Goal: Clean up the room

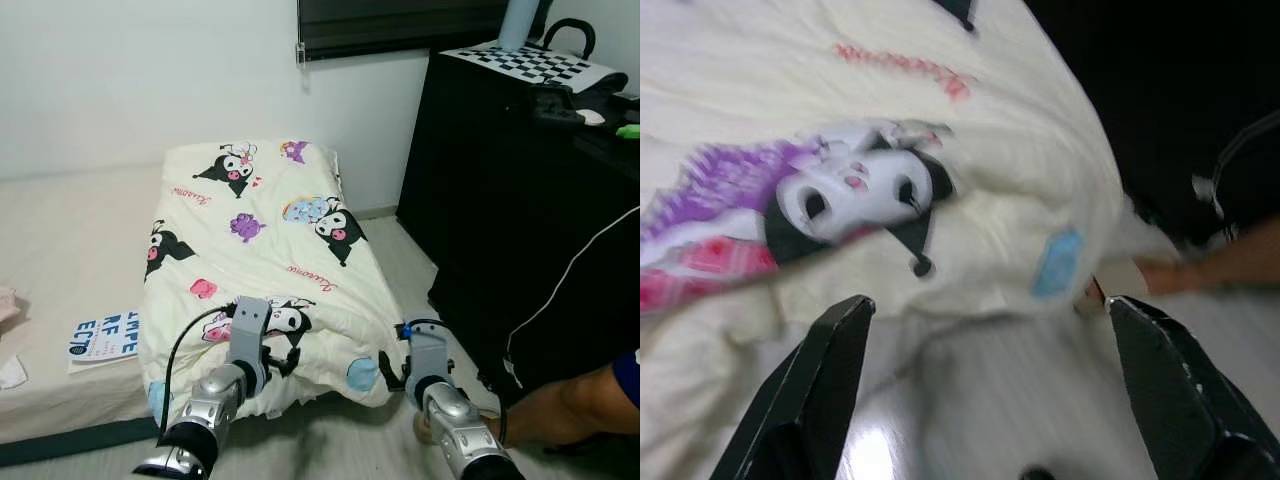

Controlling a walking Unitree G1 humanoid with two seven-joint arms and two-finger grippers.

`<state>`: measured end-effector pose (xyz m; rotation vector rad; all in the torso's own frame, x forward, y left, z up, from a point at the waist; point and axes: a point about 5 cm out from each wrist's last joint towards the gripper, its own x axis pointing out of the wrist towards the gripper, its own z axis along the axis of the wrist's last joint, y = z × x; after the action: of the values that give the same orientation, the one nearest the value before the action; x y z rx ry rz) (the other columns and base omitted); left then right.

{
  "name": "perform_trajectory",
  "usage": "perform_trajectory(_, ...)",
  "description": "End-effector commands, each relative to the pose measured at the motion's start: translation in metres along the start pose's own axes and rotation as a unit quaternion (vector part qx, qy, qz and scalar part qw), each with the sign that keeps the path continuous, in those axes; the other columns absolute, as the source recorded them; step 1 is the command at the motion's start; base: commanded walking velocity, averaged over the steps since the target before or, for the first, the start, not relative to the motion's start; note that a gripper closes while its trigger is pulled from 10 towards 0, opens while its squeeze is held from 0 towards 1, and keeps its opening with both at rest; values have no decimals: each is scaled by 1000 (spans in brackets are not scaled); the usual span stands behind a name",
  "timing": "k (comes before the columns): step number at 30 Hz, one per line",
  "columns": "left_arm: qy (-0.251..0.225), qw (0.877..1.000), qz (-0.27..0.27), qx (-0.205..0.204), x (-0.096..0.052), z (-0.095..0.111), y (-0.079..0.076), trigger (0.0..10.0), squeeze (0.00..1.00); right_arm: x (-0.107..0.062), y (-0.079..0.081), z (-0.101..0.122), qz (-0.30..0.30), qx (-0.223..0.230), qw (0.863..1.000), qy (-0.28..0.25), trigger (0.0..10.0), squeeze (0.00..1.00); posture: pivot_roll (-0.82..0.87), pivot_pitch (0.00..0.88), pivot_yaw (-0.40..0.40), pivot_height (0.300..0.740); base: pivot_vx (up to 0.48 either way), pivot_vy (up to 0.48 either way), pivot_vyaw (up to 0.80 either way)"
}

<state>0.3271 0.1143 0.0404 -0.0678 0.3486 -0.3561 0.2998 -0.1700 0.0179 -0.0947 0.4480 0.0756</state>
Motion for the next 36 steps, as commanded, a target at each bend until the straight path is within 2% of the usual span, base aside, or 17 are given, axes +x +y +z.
perform_trajectory(1, -36, 998, 49, -9, -3, 12, 18, 10000, 0, 0, 0, 4, 4, 7, 1000, -12, 10000, 0, -198, 73, 7, 690, 0, 0, 0)
perform_trajectory(2, -36, 998, 49, -9, -3, 12, 18, 10000, 0, 0, 0, 4, 4, 7, 1000, -12, 10000, 0, -198, 73, 7, 690, 0, 0, 0)
perform_trajectory(3, -57, 995, 84, -5, -5, 20, 30, 10000, 0, 0, -1, 6, 4, 9, 1000, -16, 10000, 0, -200, 79, 5, 680, 0, 0, 0)
perform_trajectory(5, -52, 991, 120, 22, -9, 21, 42, 10000, 0, 0, -2, 7, 4, 11, 1000, -20, 10000, 0, -197, 81, 3, 670, 0, 0, 0)
perform_trajectory(6, -44, 989, 140, 31, -12, 19, 49, 10000, 0, 0, -3, 7, 3, 12, 1000, -22, 10000, 0, -194, 82, 2, 665, 0, 0, 0)
perform_trajectory(8, -35, 985, 169, 19, -18, 13, 60, 10000, 0, 0, -5, 8, 2, 26, 999, -27, 10000, 0, -189, 83, 2, 655, 0, 0, 0)
perform_trajectory(14, -2, 977, 213, 28, -33, -10, 74, 10000, 0, -1, -6, 16, 20, 54, 996, -63, 10000, 0, -186, 86, -3, 625, 0, 0, 0)
perform_trajectory(20, 15, 976, 217, 7, -40, -27, 74, 10000, 0, -5, -2, 10, 33, 15, 998, -57, 10000, 0, -187, 87, -9, 605, 0, 0, 0)
perform_trajectory(22, 12, 977, 215, 6, -41, -33, 69, 10000, 0, -12, -2, -4, 37, -6, 998, -45, 10000, 0, -183, 94, -20, 595, 0, 0, 0)
perform_trajectory(27, -5, 977, 212, 6, -41, -32, 66, 10000, 0, -18, -3, -10, 35, -6, 998, -46, 10000, 0, -191, 98, -17, 585, 0, 0, 0)
perform_trajectory(29, -22, 978, 210, 5, -39, -27, 64, 10000, 0, -19, -4, -9, 35, -2, 998, -52, 10000, 0, -198, 103, -14, 580, 0, 0, 0)
perform_trajectory(32, -92, 977, 188, 25, -28, 2, 55, 10000, 0, -22, -2, -1, 46, 2, 996, -78, 10000, 0, -205, 113, -7, 565, 0, 0, 0)
perform_trajectory(33, -92, 977, 188, 25, -28, 2, 55, 10000, 0, -22, -2, -1, 46, 2, 996, -78, 10000, 0, -205, 113, -7, 565, 0, 0, 0)
perform_trajectory(35, -128, 974, 178, 49, -23, 21, 50, 10000, 0, -22, 1, 3, 54, 6, 995, -89, 10000, 0, -207, 118, -6, 555, 0, 0, 0)
perform_trajectory(36, -128, 974, 178, 49, -23, 21, 50, 10000, 0, -22, 1, 3, 54, 6, 995, -89, 10000, 0, -207, 118, -6, 555, 0, 0, 0)
